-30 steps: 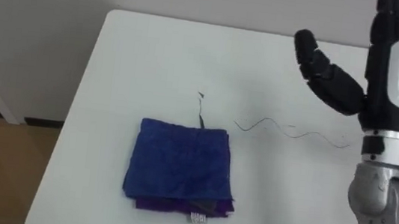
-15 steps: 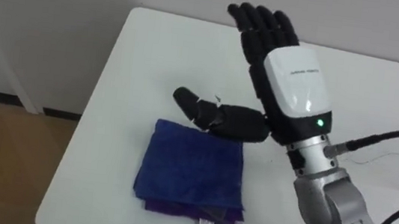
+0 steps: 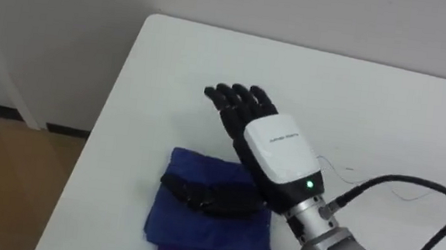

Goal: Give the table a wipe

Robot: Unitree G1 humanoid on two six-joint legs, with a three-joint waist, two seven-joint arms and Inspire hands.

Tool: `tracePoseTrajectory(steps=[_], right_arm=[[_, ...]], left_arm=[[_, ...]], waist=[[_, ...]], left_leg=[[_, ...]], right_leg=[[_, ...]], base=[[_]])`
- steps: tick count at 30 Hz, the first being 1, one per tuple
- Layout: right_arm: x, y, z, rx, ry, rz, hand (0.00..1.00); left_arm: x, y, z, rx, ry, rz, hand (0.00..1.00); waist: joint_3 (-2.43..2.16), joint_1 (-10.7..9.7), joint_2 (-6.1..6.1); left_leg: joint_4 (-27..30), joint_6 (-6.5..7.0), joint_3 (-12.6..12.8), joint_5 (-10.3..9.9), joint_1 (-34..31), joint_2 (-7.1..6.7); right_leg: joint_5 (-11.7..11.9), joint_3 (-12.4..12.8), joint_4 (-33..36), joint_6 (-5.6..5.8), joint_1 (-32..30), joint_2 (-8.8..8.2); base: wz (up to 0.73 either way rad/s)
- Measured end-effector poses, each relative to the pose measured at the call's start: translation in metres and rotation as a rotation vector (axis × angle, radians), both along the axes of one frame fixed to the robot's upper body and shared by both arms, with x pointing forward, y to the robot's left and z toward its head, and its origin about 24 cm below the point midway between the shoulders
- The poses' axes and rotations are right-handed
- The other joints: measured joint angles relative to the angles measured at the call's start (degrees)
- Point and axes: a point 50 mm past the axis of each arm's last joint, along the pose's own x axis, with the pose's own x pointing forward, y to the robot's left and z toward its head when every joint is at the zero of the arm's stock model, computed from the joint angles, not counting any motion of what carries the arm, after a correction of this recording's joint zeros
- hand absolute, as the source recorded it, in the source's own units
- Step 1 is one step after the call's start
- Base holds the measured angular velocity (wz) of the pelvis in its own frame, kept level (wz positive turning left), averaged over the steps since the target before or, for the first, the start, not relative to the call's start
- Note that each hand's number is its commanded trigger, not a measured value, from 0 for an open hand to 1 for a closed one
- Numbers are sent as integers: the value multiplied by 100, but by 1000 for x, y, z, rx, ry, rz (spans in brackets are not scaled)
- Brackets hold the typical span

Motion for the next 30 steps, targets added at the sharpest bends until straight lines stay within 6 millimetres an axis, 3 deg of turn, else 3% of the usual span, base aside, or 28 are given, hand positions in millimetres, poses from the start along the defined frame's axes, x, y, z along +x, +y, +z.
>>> tracePoseTrajectory(steps=[1, 2, 3, 5, 6, 7, 8, 9, 10, 14, 18, 30], right_arm=[[1, -9, -5, -36, 14, -15, 0], [2, -13, -8, -63, 25, -23, 0], [2, -14, -12, -111, 36, -16, 0], [-1, -12, -11, -133, 17, 16, 0], [-2, -11, -10, -146, 1, 37, 0], [-3, -10, -9, -161, -20, 47, 0], [-3, -10, -10, -165, -24, 47, 0], [-8, -13, -14, -176, -6, 37, 0], [-10, -15, -17, -184, 3, 37, 0], [-16, -18, -21, -188, 31, 33, 0], [-27, -21, -31, -196, 82, 24, 0], [-36, -24, -42, -233, 76, 21, 0]], left_arm=[[14, -9, 0, -19, -23, -53, 0], [20, -11, 0, -18, -31, -87, 0], [24, -14, 1, -7, -32, -126, 0], [19, -12, -1, 2, -7, -134, 0], [15, -9, -2, 5, 9, -119, 0], [11, -7, -2, 9, 23, -107, 0], [9, -6, -3, 9, 30, -102, 0], [6, -9, -4, 2, 39, -100, 0], [7, -9, -4, 0, 35, -97, 0], [13, -10, -3, 1, 18, -101, 0], [10, -11, -4, 2, 36, -120, 0], [14, -9, -4, 8, 42, -113, 0]], waist=[[-48, 13, -31], [-24, 104, -49], [-39, 383, -30], [-23, 488, 118], [-26, 501, 184], [-22, 477, 194], [-28, 449, 206], [-122, 329, 279], [-135, 270, 334], [-117, 219, 380], [-109, 167, 380], [-110, 132, 343]], left_leg=[[-603, 94, 9, 302, -482, -95], [-510, 313, 171, 677, -619, -89], [-535, 340, 229, 730, -565, -61], [-568, 339, -100, 730, -480, 51], [-582, 335, -376, 727, -422, 101], [-600, 287, -412, 698, -343, 92], [-633, 241, -407, 662, -259, 74], [-704, 212, -345, 641, -154, 107], [-746, 211, -302, 641, -66, 121], [-751, 183, -207, 610, -61, 143], [-726, 157, -187, 449, -79, 162], [-731, 173, -191, 438, -77, 140]], right_leg=[[-19, 116, 26, 38, -99, -69], [-76, 87, 105, 180, -198, -110], [-119, -130, 186, 350, -335, -121], [-130, -396, 108, 325, -517, 74], [-26, -474, -46, 228, -737, 206], [356, -479, -191, 206, -921, 250], [449, -571, -160, 25, -993, 245], [443, -700, -32, 39, -918, 247], [443, -768, -33, 39, -838, 270], [440, -775, -38, 36, -848, 325], [400, -793, -11, -16, -832, 387], [380, -750, -41, 18, -845, 392]], base=[[66], [17], [-37], [-37], [-26], [-19], [10], [27], [24], [-5], [-5], [0]])
